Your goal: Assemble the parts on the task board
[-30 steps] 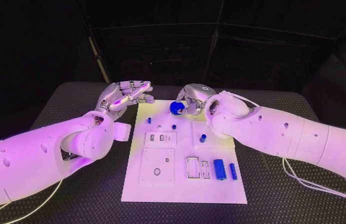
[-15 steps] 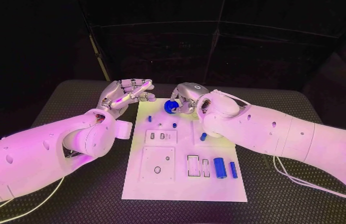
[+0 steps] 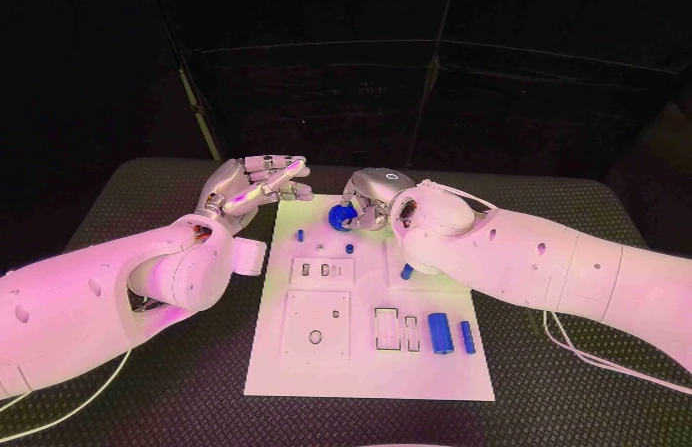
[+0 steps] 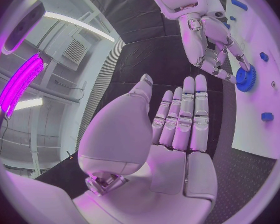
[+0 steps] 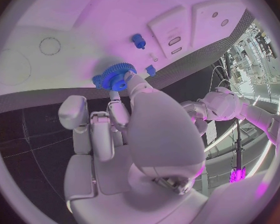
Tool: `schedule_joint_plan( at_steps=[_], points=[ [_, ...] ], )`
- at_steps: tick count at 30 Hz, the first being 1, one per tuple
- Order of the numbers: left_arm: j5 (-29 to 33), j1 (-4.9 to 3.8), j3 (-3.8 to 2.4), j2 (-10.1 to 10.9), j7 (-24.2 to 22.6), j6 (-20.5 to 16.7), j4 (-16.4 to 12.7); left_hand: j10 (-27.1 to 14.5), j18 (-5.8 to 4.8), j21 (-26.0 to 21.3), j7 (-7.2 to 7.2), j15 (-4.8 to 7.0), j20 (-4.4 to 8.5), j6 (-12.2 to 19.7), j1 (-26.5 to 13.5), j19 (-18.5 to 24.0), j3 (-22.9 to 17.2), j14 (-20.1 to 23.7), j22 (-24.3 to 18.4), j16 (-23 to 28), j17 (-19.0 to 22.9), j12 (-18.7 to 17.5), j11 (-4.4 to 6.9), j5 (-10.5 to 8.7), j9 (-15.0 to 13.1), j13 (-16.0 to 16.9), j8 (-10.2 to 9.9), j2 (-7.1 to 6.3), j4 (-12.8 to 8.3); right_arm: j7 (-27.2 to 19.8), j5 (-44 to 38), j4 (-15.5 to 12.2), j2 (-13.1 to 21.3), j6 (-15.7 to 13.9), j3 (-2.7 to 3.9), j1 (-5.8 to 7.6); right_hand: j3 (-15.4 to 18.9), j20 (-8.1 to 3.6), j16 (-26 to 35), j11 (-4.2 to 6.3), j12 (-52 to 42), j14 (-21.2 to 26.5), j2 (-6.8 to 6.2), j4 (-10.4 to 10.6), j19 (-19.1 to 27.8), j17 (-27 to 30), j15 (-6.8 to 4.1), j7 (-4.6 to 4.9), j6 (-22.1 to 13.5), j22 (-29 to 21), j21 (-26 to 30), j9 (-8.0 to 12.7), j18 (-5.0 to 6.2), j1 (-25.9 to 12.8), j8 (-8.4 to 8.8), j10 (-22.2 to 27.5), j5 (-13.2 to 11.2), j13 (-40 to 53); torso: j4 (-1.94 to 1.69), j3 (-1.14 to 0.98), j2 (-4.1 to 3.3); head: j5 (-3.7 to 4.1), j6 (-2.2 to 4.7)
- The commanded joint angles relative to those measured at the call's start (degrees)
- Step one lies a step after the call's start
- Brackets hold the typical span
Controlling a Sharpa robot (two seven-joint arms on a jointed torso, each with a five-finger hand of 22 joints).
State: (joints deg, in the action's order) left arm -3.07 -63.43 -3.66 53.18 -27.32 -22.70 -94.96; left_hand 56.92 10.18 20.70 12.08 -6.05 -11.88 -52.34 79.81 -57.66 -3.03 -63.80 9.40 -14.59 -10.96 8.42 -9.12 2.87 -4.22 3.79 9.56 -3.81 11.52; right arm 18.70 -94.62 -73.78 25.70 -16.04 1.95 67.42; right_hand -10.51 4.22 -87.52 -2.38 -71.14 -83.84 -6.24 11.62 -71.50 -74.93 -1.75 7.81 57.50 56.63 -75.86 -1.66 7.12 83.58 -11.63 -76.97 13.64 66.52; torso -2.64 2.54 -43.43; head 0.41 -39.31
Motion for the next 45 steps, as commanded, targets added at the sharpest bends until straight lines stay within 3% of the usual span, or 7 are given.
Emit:
schedule_joint_plan(
  at_steps=[1,16,26,30,37,43,45],
  points=[
    [0.0,-0.08,-0.07,-0.1,-0.3,0.7,-0.1,0.3,0.12,-0.3,0.31,-0.1,-0.14,-0.2,0.1,-0.4,0.2,-0.2,-0.1,0.2,-0.1,-0.3,-0.28,-0.2,0.1,-0.1,-0.3,0.57,0.0,0.6,-1.1,0.1,-0.2,1.5,-0.04,0.13,-0.4,0.53,-0.1,-0.3,0.5,-4.7,-0.34,-0.2,0.1,-7.9,0.32,-0.07,-0.7,-0.1,-0.2,-2.2,-0.87,-0.8,0.63,0.4,-0.5,-0.3,0.01,0.02,0.03,0.09,-0.09],
    [0.0,-0.08,-0.07,-0.1,-0.2,0.6,-0.1,0.4,0.13,-0.4,0.29,-0.06,-0.12,-0.3,0.2,-0.5,0.3,-0.3,-0.1,0.4,-0.2,-0.5,-0.24,-0.2,0.1,0.0,-0.4,0.73,-0.1,0.5,-1.3,0.7,-0.8,2.2,-0.22,0.12,-0.6,2.29,-0.2,-2.46,3.0,-4.8,-2.62,-0.3,0.5,-8.2,2.2,2.27,-9.0,-0.4,0.0,-2.0,-0.8,-2.3,6.9,2.8,-3.7,-2.8,0.01,0.0,-0.01,0.02,-0.23],
    [0.0,-0.08,-0.07,0.0,-0.2,0.6,-0.1,0.4,0.13,-0.4,0.29,-0.06,-0.12,-0.3,0.2,-0.5,0.3,-0.3,-0.1,0.4,-0.2,-0.5,-0.24,-0.2,0.1,0.0,-0.4,0.73,-0.1,0.7,-1.2,0.7,-0.8,2.6,-0.28,0.12,0.1,2.7,-0.2,-2.77,2.9,-4.8,-3.47,1.8,0.5,-8.3,2.53,2.54,-9.6,-0.3,0.0,-2.2,-0.78,-3.2,7.45,2.8,-5.0,-2.7,0.04,-0.02,-0.01,0.0,-0.27],
    [0.0,-0.08,-0.07,0.0,-0.2,0.6,-0.1,0.4,0.13,-0.4,0.29,-0.06,-0.12,-0.3,0.2,-0.5,0.3,-0.3,-0.1,0.4,-0.2,-0.5,-0.24,-0.2,0.1,0.0,-0.4,0.73,-0.1,0.3,-0.8,0.1,0.1,0.2,-0.29,0.11,0.2,2.77,-0.3,-2.74,2.2,-4.8,-3.32,2.9,0.3,-8.4,2.56,2.47,-8.6,-0.1,-0.1,-2.3,-0.81,-3.7,7.25,2.3,-4.4,-2.0,0.03,-0.05,0.03,0.03,-0.15],
    [0.0,-0.08,-0.07,0.3,-0.3,0.7,0.1,0.5,0.13,-0.4,0.29,-0.06,-0.12,-0.4,0.2,-0.5,0.4,-0.4,-0.1,0.4,-0.2,-0.5,-0.24,-0.2,0.2,0.0,-0.5,0.78,-0.1,-6.7,8.0,-5.0,7.8,-9.2,-0.29,-0.03,0.0,2.66,-0.5,-2.49,-0.3,-4.9,-2.97,3.6,0.1,-8.9,2.37,2.16,-7.2,0.4,-0.4,-2.5,-0.86,-3.4,6.8,0.5,-3.8,0.8,0.29,-0.09,0.15,0.22,0.21],
    [0.0,-0.08,-0.06,0.5,-0.3,0.9,0.3,1.0,0.17,-0.5,0.08,0.05,-0.06,-0.8,0.3,-0.7,0.5,-0.6,-0.2,0.6,-0.4,-0.6,-0.08,-0.2,0.2,0.0,-0.5,1.03,-0.2,-15.9,21.7,-8.1,16.6,-9.1,-0.3,-0.03,-0.3,2.49,-0.3,-2.32,-0.6,-4.8,-2.89,2.4,0.5,-8.4,2.21,2.0,-6.5,-0.1,-0.2,-2.4,-0.78,-1.9,6.7,0.6,-3.1,1.1,0.8,-0.15,0.43,0.66,0.68],
    [0.0,-0.07,-0.06,0.5,-0.3,1.1,0.4,1.2,0.18,-0.5,0.0,0.11,-0.02,-1.0,0.3,-0.8,0.6,-0.8,-0.2,0.6,-0.5,-0.7,0.0,-0.2,0.2,0.0,-0.5,1.12,-0.2,-19.1,26.0,-8.4,19.9,-7.7,-0.31,-0.03,0.5,2.43,-0.3,-2.37,-0.7,-4.8,-3.23,1.5,0.5,-8.4,2.22,2.09,-6.7,-0.2,-0.2,-2.3,-0.79,-1.4,7.03,0.8,1.2,1.3,1.03,-0.23,0.54,0.76,0.75]
  ],
)
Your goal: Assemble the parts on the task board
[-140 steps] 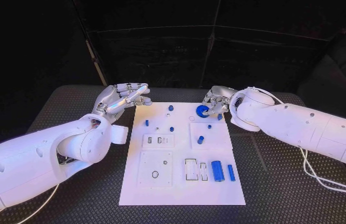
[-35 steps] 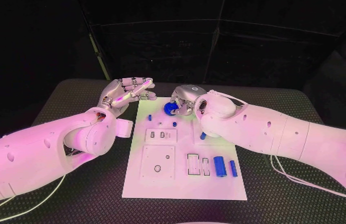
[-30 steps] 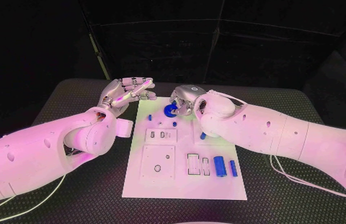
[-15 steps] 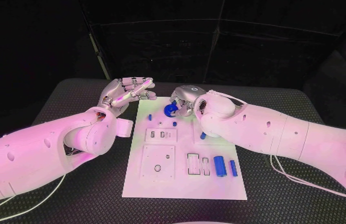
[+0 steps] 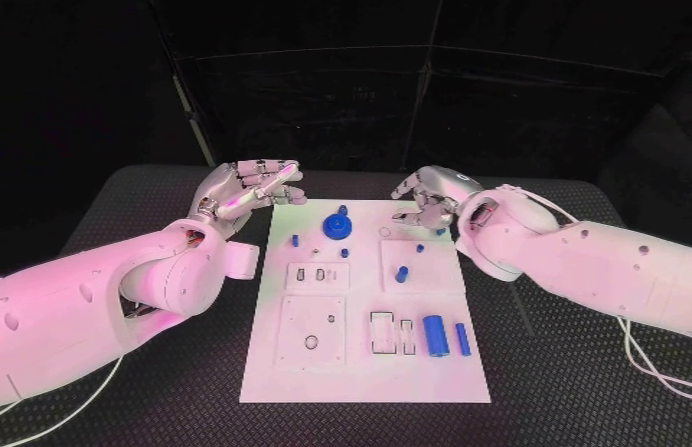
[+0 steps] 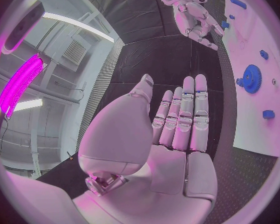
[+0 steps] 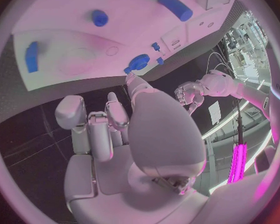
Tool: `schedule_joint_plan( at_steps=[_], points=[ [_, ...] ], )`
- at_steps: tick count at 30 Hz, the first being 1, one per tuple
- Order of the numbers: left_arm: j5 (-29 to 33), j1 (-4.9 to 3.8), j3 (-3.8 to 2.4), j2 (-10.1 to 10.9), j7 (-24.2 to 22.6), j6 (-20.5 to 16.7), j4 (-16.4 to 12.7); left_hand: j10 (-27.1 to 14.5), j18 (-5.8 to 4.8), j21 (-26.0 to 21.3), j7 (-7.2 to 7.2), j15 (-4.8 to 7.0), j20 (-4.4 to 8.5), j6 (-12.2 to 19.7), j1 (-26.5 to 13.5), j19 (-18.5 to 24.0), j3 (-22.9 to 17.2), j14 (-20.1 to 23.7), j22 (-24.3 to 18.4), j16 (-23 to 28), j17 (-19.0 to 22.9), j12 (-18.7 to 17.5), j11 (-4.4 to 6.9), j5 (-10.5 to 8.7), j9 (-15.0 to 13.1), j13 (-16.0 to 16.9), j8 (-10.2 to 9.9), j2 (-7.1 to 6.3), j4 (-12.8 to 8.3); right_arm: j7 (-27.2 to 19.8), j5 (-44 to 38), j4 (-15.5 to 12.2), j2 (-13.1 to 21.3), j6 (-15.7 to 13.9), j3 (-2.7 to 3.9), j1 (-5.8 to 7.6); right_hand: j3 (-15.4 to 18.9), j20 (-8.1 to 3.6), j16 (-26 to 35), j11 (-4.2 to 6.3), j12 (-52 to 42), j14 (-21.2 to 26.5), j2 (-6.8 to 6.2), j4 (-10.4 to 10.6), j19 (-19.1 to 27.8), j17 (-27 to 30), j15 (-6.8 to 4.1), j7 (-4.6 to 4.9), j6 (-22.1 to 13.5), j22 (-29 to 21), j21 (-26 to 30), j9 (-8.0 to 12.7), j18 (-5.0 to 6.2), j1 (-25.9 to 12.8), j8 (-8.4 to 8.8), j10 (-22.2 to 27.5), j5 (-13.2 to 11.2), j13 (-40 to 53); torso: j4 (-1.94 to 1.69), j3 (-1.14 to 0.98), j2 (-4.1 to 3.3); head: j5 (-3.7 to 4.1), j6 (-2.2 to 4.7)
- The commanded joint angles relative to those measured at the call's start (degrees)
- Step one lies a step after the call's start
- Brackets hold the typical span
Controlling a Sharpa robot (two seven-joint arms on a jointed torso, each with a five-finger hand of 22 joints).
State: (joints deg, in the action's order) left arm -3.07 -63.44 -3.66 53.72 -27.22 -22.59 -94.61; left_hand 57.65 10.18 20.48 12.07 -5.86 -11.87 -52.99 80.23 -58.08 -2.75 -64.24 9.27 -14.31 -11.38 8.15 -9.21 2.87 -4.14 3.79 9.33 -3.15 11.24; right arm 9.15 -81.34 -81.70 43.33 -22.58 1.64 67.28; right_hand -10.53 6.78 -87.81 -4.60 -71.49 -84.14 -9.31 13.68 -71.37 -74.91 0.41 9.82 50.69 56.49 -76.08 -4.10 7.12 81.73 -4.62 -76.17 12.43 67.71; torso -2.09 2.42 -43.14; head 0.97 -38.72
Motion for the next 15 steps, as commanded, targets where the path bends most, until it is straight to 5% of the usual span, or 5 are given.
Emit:
schedule_joint_plan(
  at_steps=[1,6,9,12,15],
  points=[
    [0.0,-0.07,-0.06,-0.1,-0.3,1.1,0.1,0.7,0.2,-0.3,-0.05,-0.03,0.0,-0.5,-0.1,-0.5,0.4,-0.4,-0.1,0.4,-0.1,-0.4,0.14,-0.2,0.1,0.0,-0.3,0.53,0.1,-10.5,14.1,-0.3,3.3,-0.7,0.0,0.11,0.8,-0.12,0.0,-0.16,-0.4,-4.4,-0.24,-0.9,0.5,-8.4,0.07,0.08,0.0,-0.1,0.1,0.1,-0.78,0.5,0.1,0.0,2.9,0.2,0.55,-0.14,0.28,0.23,0.21],
    [0.0,-0.05,-0.06,-0.4,-0.3,1.4,0.5,2.7,0.24,-0.4,-0.32,0.3,0.24,-1.1,-0.1,-0.9,0.9,-1.2,-0.2,0.6,-0.5,-0.1,0.55,-0.2,0.2,0.2,-0.6,0.9,0.0,-13.7,17.6,1.3,6.0,0.8,-0.03,-0.01,1.7,-0.08,0.0,-0.19,-0.6,-4.5,-0.49,-2.1,0.5,-8.6,0.11,0.13,-0.5,-0.1,0.1,0.2,-0.77,1.5,0.49,0.1,3.3,0.4,1.11,-0.41,0.45,0.17,0.36],
    [0.0,-0.03,-0.05,-0.5,-0.3,1.6,0.8,3.0,0.24,-0.4,-0.38,0.37,0.3,-1.3,0.0,-1.0,1.0,-1.4,-0.2,0.6,-0.6,-0.1,0.62,-0.2,0.2,0.2,-0.6,1.0,0.0,-14.7,17.8,2.1,7.2,1.3,-0.03,-0.93,2.1,-0.06,0.0,-0.23,-0.4,-4.5,-0.48,-2.5,0.6,-8.5,0.13,0.16,-0.8,-0.2,0.1,0.3,-0.76,1.8,0.65,0.3,3.4,0.2,1.13,-0.58,0.41,0.29,0.4],
    [0.0,0.0,-0.05,-0.5,-0.2,1.7,1.0,3.2,0.25,-0.4,-0.41,0.41,0.33,-1.3,0.0,-1.0,1.0,-1.5,-0.2,0.6,-0.6,-0.2,0.65,-0.2,0.2,0.2,-0.6,1.04,0.0,-15.5,17.5,3.0,7.9,1.6,-0.04,-1.9,2.5,-0.04,0.0,-0.27,-0.3,-4.4,-0.48,-2.8,0.7,-8.5,0.16,0.2,-1.2,-0.3,0.2,0.3,-0.74,2.0,0.8,0.5,3.4,0.0,0.81,-0.31,0.38,0.64,0.45],
    [0.0,0.08,-0.05,-0.6,-0.3,1.7,1.2,3.2,0.25,-0.4,-0.42,0.42,0.34,-1.4,0.0,-1.0,1.1,-1.6,-0.2,0.6,-0.7,-0.2,0.66,-0.2,0.2,0.2,-0.7,1.06,0.0,-16.2,17.4,4.0,8.2,2.0,-0.04,-2.92,2.6,-0.02,0.0,-0.29,-0.1,-4.4,-0.43,-3.0,0.7,-8.4,0.18,0.23,-1.3,-0.4,0.2,0.3,-0.72,2.1,0.84,0.6,3.4,-0.1,0.79,-0.34,0.39,0.73,0.48]
  ],
)
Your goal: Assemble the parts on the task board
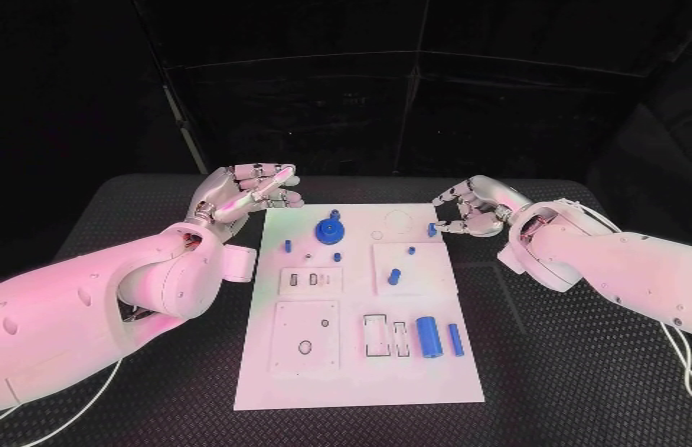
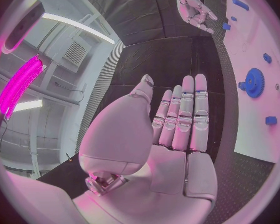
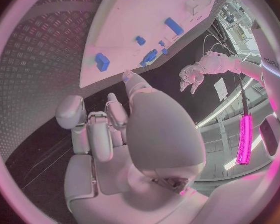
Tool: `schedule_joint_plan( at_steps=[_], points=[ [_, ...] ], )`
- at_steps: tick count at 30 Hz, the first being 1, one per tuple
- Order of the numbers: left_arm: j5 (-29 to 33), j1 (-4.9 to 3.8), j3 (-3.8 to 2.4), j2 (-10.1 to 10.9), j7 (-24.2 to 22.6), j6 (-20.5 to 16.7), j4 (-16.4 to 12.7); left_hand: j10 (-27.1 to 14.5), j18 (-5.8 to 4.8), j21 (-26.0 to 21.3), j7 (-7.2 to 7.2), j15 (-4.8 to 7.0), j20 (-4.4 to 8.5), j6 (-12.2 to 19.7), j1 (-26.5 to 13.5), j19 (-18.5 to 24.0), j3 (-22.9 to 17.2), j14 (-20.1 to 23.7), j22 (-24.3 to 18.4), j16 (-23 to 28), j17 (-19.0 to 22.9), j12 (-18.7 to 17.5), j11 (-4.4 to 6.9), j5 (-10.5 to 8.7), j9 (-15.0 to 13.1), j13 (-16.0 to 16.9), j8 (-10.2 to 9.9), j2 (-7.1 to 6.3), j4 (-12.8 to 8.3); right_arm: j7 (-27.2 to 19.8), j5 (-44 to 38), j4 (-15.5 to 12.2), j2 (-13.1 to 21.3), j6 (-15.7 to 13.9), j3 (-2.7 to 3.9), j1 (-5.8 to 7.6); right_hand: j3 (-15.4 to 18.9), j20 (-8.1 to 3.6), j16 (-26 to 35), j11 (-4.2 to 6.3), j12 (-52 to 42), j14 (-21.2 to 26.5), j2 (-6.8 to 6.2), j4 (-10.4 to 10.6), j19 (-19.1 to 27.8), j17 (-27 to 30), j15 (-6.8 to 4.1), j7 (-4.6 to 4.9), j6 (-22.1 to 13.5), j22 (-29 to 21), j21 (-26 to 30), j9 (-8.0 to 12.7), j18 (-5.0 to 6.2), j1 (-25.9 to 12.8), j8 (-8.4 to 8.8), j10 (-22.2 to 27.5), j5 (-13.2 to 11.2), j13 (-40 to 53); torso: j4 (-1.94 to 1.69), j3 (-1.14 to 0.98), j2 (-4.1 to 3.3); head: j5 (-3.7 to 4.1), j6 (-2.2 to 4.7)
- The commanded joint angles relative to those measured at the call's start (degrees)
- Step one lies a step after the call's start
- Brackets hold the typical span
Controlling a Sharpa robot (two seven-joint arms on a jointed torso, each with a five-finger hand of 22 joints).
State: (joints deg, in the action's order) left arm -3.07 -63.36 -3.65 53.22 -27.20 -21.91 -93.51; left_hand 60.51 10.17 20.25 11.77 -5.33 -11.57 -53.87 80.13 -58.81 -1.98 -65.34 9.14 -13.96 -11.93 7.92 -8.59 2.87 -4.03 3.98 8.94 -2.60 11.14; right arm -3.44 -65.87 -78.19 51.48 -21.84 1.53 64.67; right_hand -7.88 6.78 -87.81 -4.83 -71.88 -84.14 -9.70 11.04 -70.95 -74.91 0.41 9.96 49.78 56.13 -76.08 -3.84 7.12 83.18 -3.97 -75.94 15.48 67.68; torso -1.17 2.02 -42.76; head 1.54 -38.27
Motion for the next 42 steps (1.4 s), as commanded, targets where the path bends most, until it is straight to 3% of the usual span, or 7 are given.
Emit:
schedule_joint_plan(
  at_steps=[1,7,15,31,42],
  points=[
    [0.0,0.03,-0.05,-0.1,-0.3,1.0,0.2,0.4,0.25,-0.2,-0.11,-0.11,0.04,-0.5,0.1,-0.3,0.3,-0.5,-0.1,0.3,-0.1,0.1,0.05,-0.2,0.1,0.1,-0.3,0.51,0.1,-3.8,1.8,0.8,0.1,1.4,0.07,-0.62,0.1,-0.01,0.0,-0.08,0.3,-4.4,-0.02,-0.4,0.3,-8.4,0.2,0.11,-0.5,-0.1,0.2,0.1,-0.72,0.7,0.22,0.4,0.4,-0.1,-0.16,0.09,0.01,0.18,-0.04],
    [0.0,0.15,-0.05,-0.2,-0.3,1.1,0.5,0.4,0.25,-0.2,-0.12,-0.11,0.04,-0.5,0.1,-0.3,0.3,-0.5,-0.1,0.3,-0.1,0.0,0.05,-0.2,0.1,0.1,-0.3,0.52,0.1,-4.5,1.7,2.1,-0.4,1.9,0.07,-1.56,0.2,0.01,0.0,-0.11,0.3,-4.4,0.06,-0.5,0.4,-8.5,0.21,0.14,-0.6,-0.1,0.2,0.1,-0.72,0.8,0.23,0.5,0.3,-0.1,-0.26,0.13,-0.05,0.21,-0.11],
    [0.0,0.24,-0.05,-0.3,-0.3,1.1,0.6,0.4,0.25,-0.2,-0.12,-0.11,0.04,-0.5,0.1,-0.3,0.3,-0.5,-0.1,0.3,-0.1,0.0,0.05,-0.2,0.1,0.1,-0.3,0.52,0.1,-4.3,1.2,3.7,-1.5,2.1,0.08,-1.83,0.3,0.03,0.0,-0.14,0.2,-4.5,0.43,-0.7,0.3,-8.6,0.24,0.17,-0.6,0.0,0.2,0.0,-0.73,1.1,0.11,0.4,0.3,0.0,-0.21,0.24,-0.08,0.4,-0.31],
    [0.0,0.26,-0.05,-0.4,-0.2,1.2,0.7,0.4,0.24,-0.2,-0.13,-0.11,0.04,-0.5,0.1,-0.3,0.3,-0.5,-0.1,0.3,-0.1,0.0,0.06,-0.2,0.1,0.0,-0.3,0.52,0.1,-2.9,-0.4,6.9,-4.0,2.8,0.09,-1.87,0.1,-0.11,-0.2,0.24,-1.0,-4.6,2.92,-2.2,0.0,-9.2,-0.01,-0.25,2.8,0.6,-0.1,-0.5,-0.8,1.7,-1.36,-0.5,0.1,1.3,-0.27,0.26,-0.01,0.5,-0.89],
    [0.0,0.26,-0.05,-0.4,-0.2,1.1,0.8,0.4,0.23,-0.2,-0.13,-0.11,0.05,-0.6,0.1,-0.3,0.4,-0.5,-0.1,0.4,-0.1,0.0,0.06,-0.19,0.1,0.0,-0.3,0.54,0.1,-2.1,-1.7,7.7,-4.7,3.3,0.09,-1.88,-0.2,-0.38,-0.3,0.6,-1.5,-4.7,3.73,-3.2,-0.2,-9.5,-0.31,-0.64,5.0,0.9,-0.3,-0.6,-0.86,1.7,-2.07,-1.0,-0.3,1.9,-0.22,0.21,0.02,0.45,-1.26]
  ],
)
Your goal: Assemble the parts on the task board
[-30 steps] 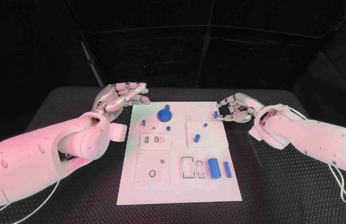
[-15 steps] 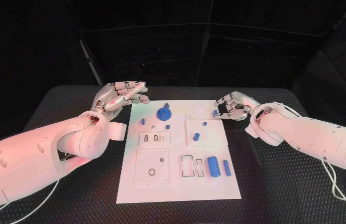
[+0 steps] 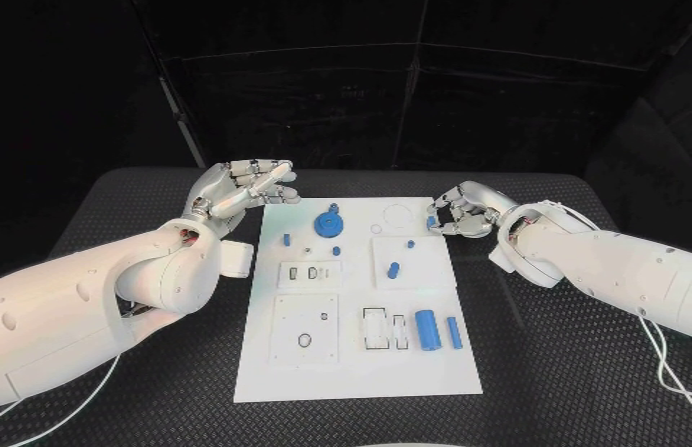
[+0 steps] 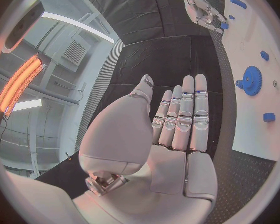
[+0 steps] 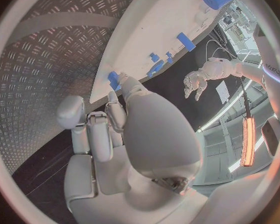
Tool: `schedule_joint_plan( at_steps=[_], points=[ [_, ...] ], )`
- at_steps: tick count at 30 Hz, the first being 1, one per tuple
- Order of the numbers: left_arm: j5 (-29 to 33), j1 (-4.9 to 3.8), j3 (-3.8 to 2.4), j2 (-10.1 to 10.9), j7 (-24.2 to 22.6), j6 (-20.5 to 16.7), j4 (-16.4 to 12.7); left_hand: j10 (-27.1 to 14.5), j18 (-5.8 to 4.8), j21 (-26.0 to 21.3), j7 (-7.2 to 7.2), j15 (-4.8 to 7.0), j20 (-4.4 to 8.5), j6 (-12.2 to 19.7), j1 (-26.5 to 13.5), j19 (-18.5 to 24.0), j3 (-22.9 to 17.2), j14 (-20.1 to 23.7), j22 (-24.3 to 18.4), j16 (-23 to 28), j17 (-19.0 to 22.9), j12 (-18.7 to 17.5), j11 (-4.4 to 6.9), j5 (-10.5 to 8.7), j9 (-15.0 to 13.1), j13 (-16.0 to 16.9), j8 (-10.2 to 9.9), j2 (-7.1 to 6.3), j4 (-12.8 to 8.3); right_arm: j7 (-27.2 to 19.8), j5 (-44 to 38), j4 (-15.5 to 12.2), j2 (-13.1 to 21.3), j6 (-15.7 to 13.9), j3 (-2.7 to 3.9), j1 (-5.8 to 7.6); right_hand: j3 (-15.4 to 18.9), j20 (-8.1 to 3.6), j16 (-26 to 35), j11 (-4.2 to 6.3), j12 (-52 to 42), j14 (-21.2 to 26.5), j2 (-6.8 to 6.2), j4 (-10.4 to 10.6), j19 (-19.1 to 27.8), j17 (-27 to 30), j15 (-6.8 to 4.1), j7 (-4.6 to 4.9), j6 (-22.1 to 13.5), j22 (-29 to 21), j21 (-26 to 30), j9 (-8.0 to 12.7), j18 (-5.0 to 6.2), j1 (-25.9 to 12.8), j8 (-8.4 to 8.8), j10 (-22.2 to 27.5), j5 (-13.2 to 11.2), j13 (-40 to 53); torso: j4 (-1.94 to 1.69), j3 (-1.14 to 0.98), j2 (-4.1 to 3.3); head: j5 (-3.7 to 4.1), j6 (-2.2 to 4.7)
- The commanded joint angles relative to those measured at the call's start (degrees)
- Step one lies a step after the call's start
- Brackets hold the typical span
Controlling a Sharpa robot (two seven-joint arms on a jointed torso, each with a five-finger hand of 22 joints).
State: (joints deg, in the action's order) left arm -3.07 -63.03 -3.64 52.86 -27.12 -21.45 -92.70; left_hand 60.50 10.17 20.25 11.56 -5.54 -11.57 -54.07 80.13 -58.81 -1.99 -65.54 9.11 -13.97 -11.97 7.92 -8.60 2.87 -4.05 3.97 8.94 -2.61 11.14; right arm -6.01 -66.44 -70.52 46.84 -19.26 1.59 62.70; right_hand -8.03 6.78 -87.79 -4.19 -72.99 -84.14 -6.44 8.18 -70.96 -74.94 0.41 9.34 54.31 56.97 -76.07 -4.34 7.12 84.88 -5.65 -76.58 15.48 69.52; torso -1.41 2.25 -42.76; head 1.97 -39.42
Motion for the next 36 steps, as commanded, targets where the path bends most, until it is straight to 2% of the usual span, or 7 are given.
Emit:
schedule_joint_plan(
  at_steps=[1,15,25,32,36],
  points=[
    [0.0,-0.07,-0.06,-0.1,-0.2,0.7,0.0,0.4,0.23,-0.2,0.08,0.1,0.05,-0.4,0.1,-0.3,0.4,-0.3,-0.1,0.4,-0.1,0.0,0.06,-0.19,0.1,0.1,-0.3,0.55,0.1,0.5,-1.3,0.1,-0.1,0.8,0.03,0.09,-0.1,-0.4,-0.3,-0.01,-0.4,-4.7,0.51,-0.4,-0.3,-9.5,-0.33,-0.04,0.6,0.1,-0.3,-0.1,-0.87,0.0,-0.43,-0.4,-0.3,0.1,0.02,-0.01,0.02,0.02,-0.1],
    [0.0,-0.07,-0.06,-0.1,-0.1,0.7,0.0,0.4,0.23,-0.2,0.08,0.1,0.06,-0.4,0.1,-0.3,0.4,-0.3,-0.1,0.4,-0.1,-0.1,0.06,-0.19,0.1,0.0,-0.3,0.57,0.0,0.6,-2.6,0.4,-0.8,1.0,0.03,0.06,-0.6,-0.69,-0.4,0.39,-1.1,-4.7,1.17,-0.9,-0.5,-9.7,-0.67,-0.51,2.7,0.5,-0.5,-0.1,-0.93,-0.4,-0.97,-1.1,-0.4,0.9,0.03,-0.02,0.0,0.05,-0.25],
    [0.0,-0.07,-0.06,-0.1,-0.1,0.7,0.0,0.4,0.23,-0.2,0.08,0.1,0.06,-0.4,0.1,-0.3,0.4,-0.3,-0.1,0.4,-0.1,-0.1,0.06,-0.19,0.1,0.0,-0.3,0.57,0.0,0.8,-2.6,0.7,-1.1,0.9,0.03,-0.02,-1.4,-1.15,-0.5,1.07,-1.5,-4.7,2.12,-1.3,-0.5,-9.8,-1.21,-1.31,5.2,0.5,-0.5,-0.2,-0.92,-0.8,-1.85,-1.6,-0.4,1.4,0.0,-0.06,0.03,0.09,-0.49],
    [0.0,-0.07,-0.06,-0.1,0.0,0.7,0.1,0.4,0.23,-0.3,0.1,0.1,0.07,-0.4,0.1,-0.3,0.4,-0.3,-0.1,0.4,-0.1,-0.1,0.05,-0.2,0.1,0.0,-0.4,0.6,0.0,1.1,-2.6,0.9,-1.1,0.3,0.03,-0.03,-1.9,-1.36,-0.5,1.29,-1.5,-4.8,2.6,-1.6,-0.5,-10.0,-1.43,-1.55,5.7,0.6,-0.6,-0.2,-0.93,-0.7,-2.02,-1.7,-0.4,1.5,0.04,-0.06,0.0,0.1,-0.63],
    [0.0,-0.07,-0.06,-0.1,0.0,0.6,0.2,0.4,0.23,-0.3,0.1,0.1,0.07,-0.4,0.1,-0.3,0.4,-0.3,-0.1,0.4,-0.1,-0.1,0.05,-0.2,0.1,0.0,-0.4,0.6,0.0,1.4,-2.6,0.7,-1.1,-0.6,0.04,-0.04,-3.2,-1.62,-0.5,1.48,-1.4,-4.8,3.43,-2.3,-0.6,-10.1,-1.64,-1.7,6.1,0.6,-0.6,0.0,-0.95,-0.4,-2.02,-1.6,-2.6,1.4,0.05,-0.1,0.0,0.01,-0.67]
  ],
)
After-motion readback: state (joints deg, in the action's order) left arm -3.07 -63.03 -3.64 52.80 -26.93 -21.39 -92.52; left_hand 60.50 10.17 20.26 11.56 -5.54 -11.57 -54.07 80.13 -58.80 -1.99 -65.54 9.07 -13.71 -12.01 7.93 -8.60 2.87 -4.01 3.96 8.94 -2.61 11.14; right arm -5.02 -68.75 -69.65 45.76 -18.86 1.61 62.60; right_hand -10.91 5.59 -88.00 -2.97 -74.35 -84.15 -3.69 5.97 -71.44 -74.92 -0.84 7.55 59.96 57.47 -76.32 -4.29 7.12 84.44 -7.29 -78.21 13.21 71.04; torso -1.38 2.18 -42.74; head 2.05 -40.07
